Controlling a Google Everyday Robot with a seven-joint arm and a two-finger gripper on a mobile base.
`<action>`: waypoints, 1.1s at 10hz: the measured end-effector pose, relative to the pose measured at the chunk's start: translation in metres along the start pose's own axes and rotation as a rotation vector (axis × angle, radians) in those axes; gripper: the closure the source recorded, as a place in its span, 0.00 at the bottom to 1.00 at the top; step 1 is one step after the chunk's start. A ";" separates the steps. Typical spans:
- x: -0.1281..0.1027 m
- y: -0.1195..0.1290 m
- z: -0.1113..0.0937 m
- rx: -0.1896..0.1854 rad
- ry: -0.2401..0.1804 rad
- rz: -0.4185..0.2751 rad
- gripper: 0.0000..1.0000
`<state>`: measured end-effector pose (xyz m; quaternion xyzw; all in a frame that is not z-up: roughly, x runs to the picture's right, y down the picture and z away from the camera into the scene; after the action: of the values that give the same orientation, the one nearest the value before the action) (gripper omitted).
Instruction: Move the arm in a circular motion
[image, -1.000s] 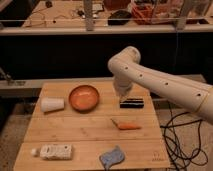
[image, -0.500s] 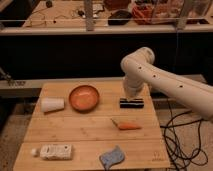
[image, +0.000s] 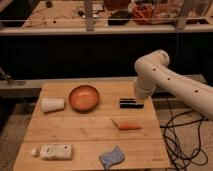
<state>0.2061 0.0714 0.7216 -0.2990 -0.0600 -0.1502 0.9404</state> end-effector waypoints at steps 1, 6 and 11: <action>0.006 0.004 -0.001 0.005 -0.002 0.001 0.33; 0.004 0.016 0.001 -0.004 -0.006 -0.015 0.20; -0.023 0.053 -0.002 -0.018 0.000 -0.062 0.20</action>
<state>0.2007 0.1172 0.6868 -0.3055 -0.0679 -0.1799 0.9326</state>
